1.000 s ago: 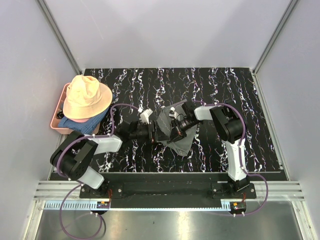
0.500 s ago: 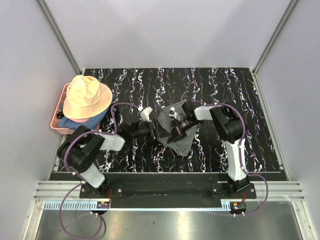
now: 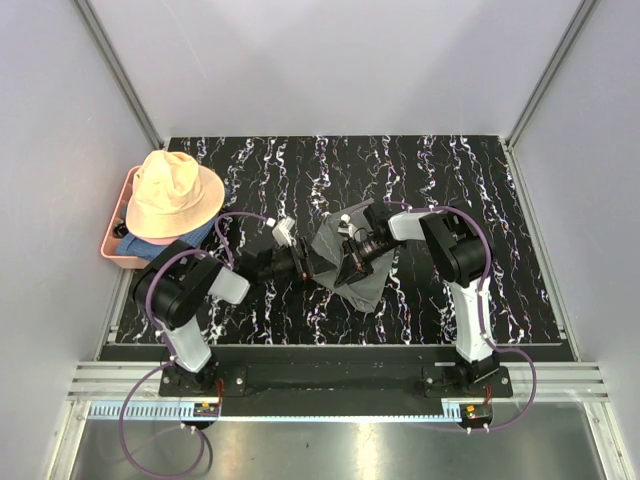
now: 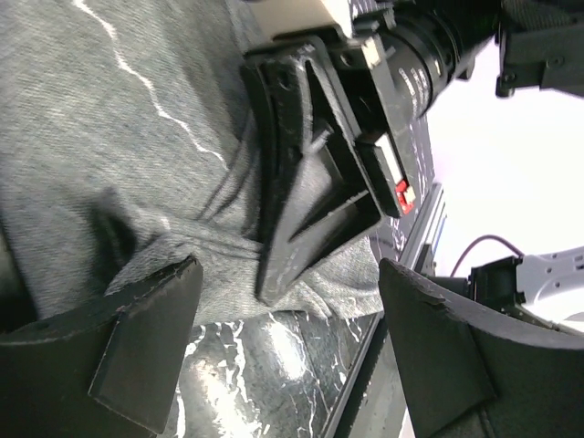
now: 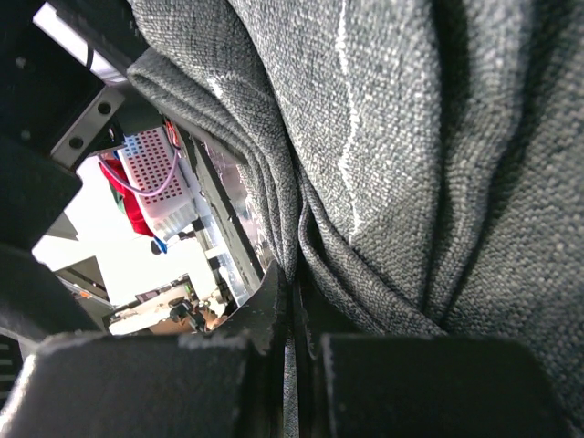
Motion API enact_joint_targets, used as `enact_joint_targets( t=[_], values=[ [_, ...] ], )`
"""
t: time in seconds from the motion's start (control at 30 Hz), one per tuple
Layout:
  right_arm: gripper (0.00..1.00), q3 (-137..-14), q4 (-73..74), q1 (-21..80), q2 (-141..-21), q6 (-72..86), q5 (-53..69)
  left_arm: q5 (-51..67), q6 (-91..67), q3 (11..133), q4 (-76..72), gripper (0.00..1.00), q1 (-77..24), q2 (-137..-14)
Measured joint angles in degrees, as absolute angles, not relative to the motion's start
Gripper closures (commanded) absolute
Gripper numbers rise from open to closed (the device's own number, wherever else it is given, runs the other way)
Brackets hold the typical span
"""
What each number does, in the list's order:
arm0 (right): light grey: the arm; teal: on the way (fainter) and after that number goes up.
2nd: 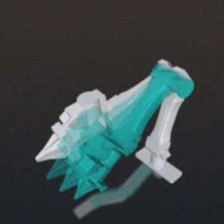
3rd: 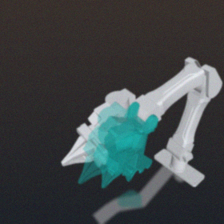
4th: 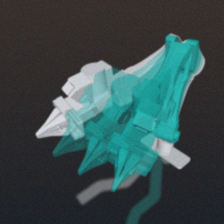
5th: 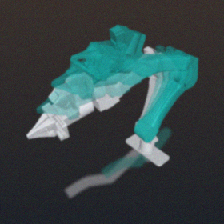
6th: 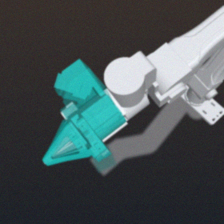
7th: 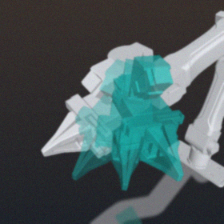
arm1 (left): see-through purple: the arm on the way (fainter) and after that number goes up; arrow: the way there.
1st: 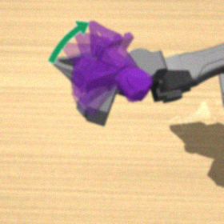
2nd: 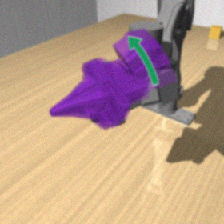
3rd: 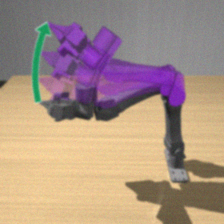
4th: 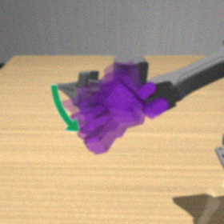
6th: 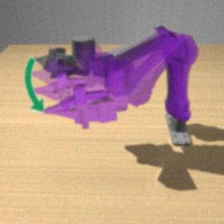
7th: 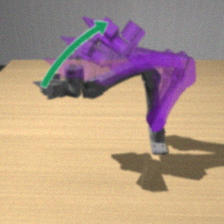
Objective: Fold the napkin, place the utensils inside, and roll it up
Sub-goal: Roll the napkin with the utensil
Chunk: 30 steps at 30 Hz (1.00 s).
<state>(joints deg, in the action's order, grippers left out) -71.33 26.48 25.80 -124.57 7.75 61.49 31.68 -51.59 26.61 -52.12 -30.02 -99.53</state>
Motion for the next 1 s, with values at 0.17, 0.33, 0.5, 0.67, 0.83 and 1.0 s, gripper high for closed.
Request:
enact_joint_targets(
  t=[0.17, 0.33, 0.5, 0.67, 0.83, 1.0],
  values=[
    [0.68, -71.02, 26.87, 25.8, -123.13, 7.88, 59.66, 31.64, -53.78, 25.98, -55.37, 0.16, -28.91, -101.14],
    [0.43, -69.28, 27.16, 25.8, -118.15, 8.27, 55.83, 31.66, -55.16, 25.98, -56.12, 0.16, -28.4, -101.86],
    [0.31, -66.08, 27.14, 25.74, -112.22, 8.54, 51.07, 31.66, -55.99, 26.09, -56.69, 0.16, -27.97, -102.61],
    [0.28, -59.7, 26.85, 25.91, -101.8, 8.56, 40.58, 31.68, -56.6, 26.44, -56.97, 0.16, -27.68, -103.24],
    [0.28, -50.48, 23.16, 30.65, -85.84, 9.82, 22.74, 31.68, -56.88, 26.68, -56.49, 0.16, -27.59, -103.26],
    [0.27, -46.33, 18.92, 42.61, -77.52, 11.77, 7.92, 31.7, -57.04, 27.42, -55.02, 0.16, -27.53, -103.26]
  ],
)
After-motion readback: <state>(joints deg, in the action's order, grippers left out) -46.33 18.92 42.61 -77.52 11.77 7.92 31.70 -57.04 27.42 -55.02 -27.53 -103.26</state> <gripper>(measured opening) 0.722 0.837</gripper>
